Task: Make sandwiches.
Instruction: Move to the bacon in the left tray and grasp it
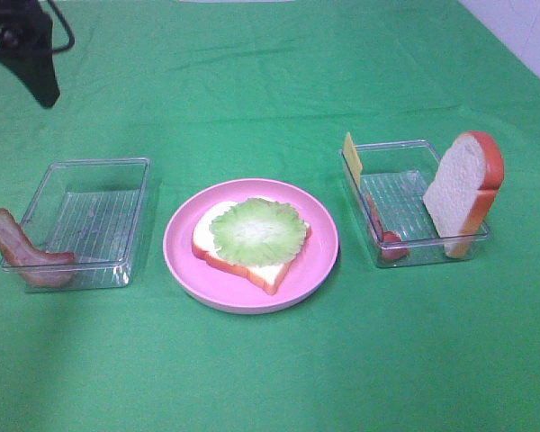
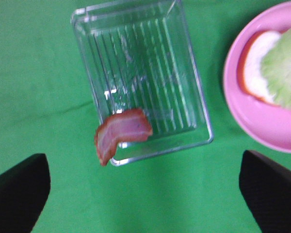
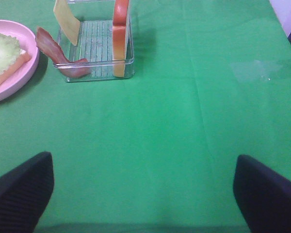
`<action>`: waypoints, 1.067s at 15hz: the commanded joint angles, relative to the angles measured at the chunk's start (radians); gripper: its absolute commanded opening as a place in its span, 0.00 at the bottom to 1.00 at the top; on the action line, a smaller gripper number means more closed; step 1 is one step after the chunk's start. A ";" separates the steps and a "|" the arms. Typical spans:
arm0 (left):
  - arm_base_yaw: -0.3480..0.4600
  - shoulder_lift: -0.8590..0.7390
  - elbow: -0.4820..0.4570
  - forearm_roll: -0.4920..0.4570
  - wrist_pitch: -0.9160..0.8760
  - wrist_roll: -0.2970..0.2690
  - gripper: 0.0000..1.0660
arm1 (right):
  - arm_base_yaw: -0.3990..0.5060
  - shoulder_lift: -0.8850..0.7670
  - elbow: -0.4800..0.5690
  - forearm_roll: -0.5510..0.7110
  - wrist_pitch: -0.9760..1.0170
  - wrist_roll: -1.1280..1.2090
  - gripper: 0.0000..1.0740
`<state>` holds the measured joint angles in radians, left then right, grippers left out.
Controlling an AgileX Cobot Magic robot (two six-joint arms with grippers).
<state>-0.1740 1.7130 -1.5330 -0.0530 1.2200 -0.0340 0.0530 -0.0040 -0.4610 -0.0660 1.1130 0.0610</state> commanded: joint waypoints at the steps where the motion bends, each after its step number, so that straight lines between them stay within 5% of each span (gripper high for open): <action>1: 0.003 -0.008 0.135 0.013 0.004 -0.005 0.95 | -0.007 -0.031 0.006 0.005 -0.011 -0.009 0.90; 5: 0.003 0.000 0.289 0.082 -0.154 -0.060 0.95 | -0.007 -0.031 0.006 0.005 -0.011 -0.009 0.90; 8: 0.003 0.008 0.296 0.153 -0.179 -0.139 0.95 | -0.007 -0.031 0.006 0.005 -0.011 -0.009 0.90; 16: 0.020 0.150 0.296 0.129 -0.223 -0.154 0.94 | -0.007 -0.031 0.006 0.005 -0.011 -0.009 0.90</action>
<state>-0.1550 1.8570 -1.2430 0.0760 1.0030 -0.1770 0.0530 -0.0040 -0.4610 -0.0660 1.1130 0.0610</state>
